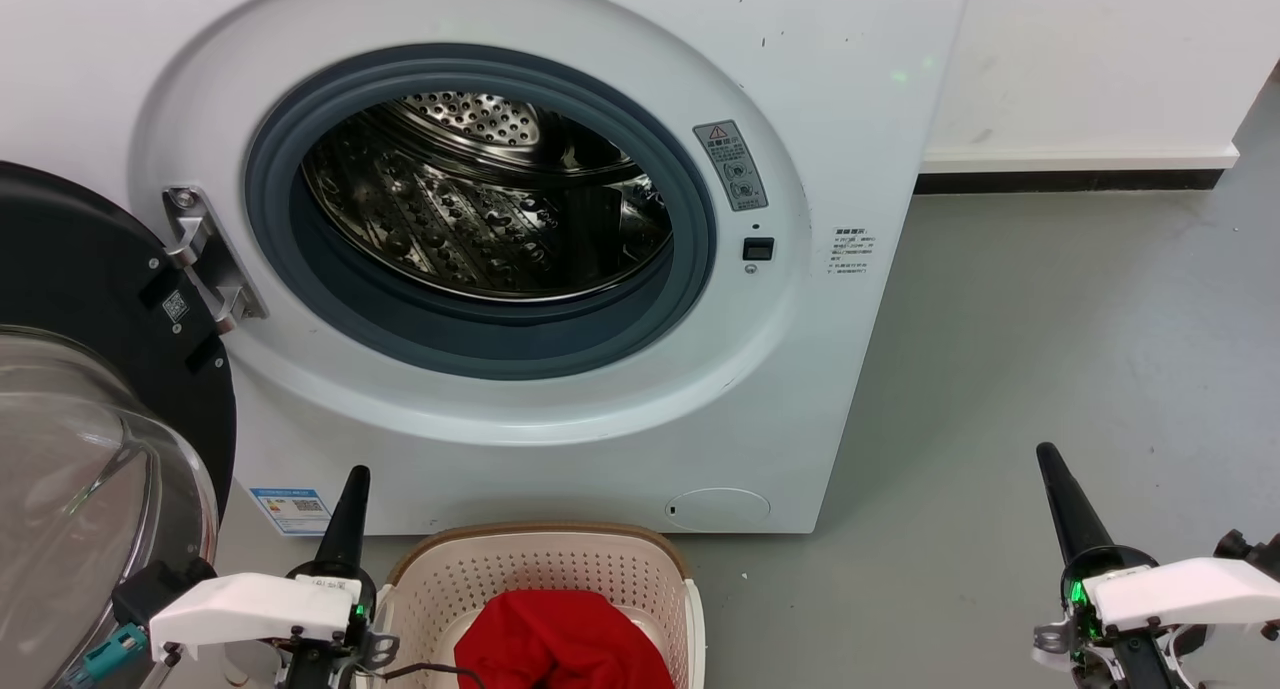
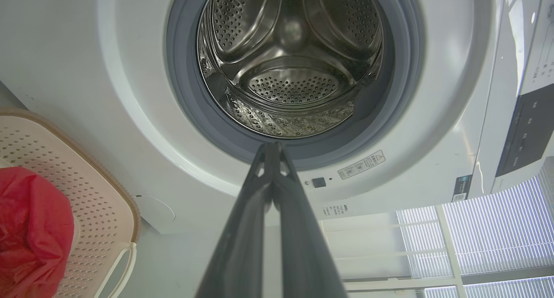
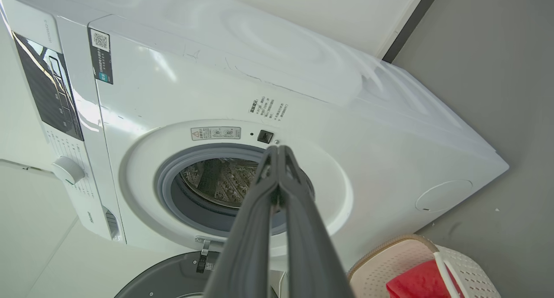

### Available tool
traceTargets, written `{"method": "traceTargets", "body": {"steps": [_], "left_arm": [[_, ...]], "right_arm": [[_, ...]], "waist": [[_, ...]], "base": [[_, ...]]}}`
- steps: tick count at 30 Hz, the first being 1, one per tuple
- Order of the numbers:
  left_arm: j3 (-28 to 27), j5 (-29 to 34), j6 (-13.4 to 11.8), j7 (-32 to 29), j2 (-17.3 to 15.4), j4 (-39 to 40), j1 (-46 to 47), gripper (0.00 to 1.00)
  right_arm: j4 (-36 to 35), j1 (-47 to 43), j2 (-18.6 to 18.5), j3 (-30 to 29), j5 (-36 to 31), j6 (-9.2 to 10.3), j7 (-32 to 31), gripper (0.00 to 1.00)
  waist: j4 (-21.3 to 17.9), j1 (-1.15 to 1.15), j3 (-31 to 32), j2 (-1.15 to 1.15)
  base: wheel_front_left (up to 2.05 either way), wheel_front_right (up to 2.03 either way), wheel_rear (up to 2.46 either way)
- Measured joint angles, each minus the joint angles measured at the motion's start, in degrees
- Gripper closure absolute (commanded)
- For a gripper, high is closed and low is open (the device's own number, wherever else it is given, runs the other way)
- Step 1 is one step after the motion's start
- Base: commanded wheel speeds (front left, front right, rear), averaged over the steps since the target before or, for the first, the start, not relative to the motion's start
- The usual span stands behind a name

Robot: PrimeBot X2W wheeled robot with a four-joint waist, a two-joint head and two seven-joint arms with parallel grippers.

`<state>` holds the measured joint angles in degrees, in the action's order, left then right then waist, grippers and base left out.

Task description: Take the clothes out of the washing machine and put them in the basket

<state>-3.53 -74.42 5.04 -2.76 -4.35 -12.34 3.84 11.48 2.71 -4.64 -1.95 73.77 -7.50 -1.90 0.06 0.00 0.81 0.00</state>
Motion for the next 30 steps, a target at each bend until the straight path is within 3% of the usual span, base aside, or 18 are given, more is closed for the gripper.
{"method": "traceTargets", "body": {"steps": [30], "left_arm": [[-2.35, -13.96, 1.86, -2.98, 1.15, -1.33, 1.47, 1.0]], "right_arm": [[1.86, 2.16, 0.1, -1.87, 15.82, 0.0, -2.2, 1.0]], "waist": [[-0.05, 0.0, -0.75, 0.0]], "base": [[0.0, 0.0, 0.0]]}}
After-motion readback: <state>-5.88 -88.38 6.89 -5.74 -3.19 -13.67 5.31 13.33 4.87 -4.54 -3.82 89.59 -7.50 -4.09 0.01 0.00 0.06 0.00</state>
